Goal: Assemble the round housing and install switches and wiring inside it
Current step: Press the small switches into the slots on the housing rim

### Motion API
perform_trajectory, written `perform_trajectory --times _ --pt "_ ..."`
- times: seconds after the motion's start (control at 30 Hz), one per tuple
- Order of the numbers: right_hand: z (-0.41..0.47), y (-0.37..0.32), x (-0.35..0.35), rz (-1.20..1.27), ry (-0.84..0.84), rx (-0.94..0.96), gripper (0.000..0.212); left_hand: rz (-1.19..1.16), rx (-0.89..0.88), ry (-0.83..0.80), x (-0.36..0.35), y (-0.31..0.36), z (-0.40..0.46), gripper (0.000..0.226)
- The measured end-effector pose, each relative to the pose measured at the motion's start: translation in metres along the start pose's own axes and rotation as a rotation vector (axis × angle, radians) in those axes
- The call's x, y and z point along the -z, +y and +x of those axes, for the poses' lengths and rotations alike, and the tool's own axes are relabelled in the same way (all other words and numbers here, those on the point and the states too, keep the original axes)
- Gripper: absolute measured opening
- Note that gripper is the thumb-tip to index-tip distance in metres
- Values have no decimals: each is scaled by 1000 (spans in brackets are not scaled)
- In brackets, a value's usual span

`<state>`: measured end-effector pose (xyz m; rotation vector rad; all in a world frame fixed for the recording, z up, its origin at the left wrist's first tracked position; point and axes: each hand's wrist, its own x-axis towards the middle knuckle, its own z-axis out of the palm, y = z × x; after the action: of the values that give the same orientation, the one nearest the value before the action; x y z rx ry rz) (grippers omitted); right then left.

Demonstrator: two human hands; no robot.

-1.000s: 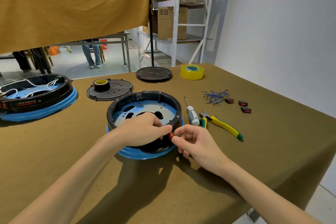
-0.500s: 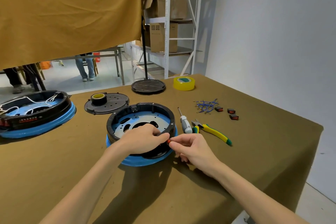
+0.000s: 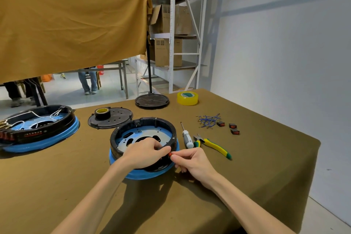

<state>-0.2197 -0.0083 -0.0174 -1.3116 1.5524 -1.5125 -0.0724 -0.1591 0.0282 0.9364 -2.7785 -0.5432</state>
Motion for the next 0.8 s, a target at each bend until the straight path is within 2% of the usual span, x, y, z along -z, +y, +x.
perform_trajectory --times 0.6,0.8 --pt "3 8 0 10 18 27 16 17 18 63 -6 -4 1 59" --pt "1 7 -1 11 14 53 15 2 2 74 -6 -4 1 48"
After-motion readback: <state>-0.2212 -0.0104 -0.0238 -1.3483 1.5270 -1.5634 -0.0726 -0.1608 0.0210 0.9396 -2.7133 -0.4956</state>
